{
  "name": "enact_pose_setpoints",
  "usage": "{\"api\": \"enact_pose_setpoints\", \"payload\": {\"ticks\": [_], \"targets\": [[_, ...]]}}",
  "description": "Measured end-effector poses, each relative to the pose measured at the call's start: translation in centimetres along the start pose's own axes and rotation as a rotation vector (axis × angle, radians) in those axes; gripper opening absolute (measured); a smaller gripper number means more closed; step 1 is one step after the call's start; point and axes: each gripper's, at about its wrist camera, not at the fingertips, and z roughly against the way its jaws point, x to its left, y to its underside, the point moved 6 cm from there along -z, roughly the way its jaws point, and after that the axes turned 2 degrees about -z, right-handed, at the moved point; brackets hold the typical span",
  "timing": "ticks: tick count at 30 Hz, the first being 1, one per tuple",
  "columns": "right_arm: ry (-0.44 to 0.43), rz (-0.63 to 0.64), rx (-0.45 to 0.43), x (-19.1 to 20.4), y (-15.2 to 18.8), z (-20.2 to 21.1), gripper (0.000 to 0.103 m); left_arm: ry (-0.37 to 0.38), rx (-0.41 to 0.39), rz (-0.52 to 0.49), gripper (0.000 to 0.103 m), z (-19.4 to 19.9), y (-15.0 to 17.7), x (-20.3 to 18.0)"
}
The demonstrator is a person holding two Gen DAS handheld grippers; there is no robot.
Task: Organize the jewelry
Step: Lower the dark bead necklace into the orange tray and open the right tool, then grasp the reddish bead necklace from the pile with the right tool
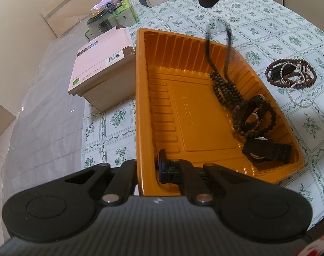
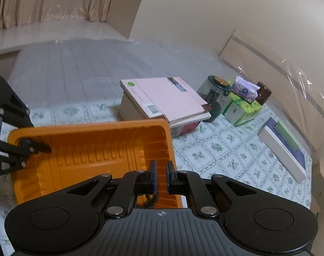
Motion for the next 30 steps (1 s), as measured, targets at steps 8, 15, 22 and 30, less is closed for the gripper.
{"api": "enact_pose_setpoints", "payload": {"ticks": [8,15,22,30], "targets": [[0.075,-0.094,-0.066,-2.9,1.9,3.7,0.055,0.000,-0.001,0.002,0.003,0.0,0.0,0.0],[0.169,-0.322,-0.011,-6.0,11.0,6.8,0.055,-0.002,-0.002,0.001,0.003,0.1,0.0,0.1],[0.248,-0.580,0.060,-6.1,20.9,8.1,0.055,-0.004,0.000,0.004,0.003,0.1,0.0,0.2],[0.284,-0.714,0.134,-5.4,26.9,7.9,0.037,-0.009,0.005,-0.002,0.003,0.2,0.0,0.1]]}}
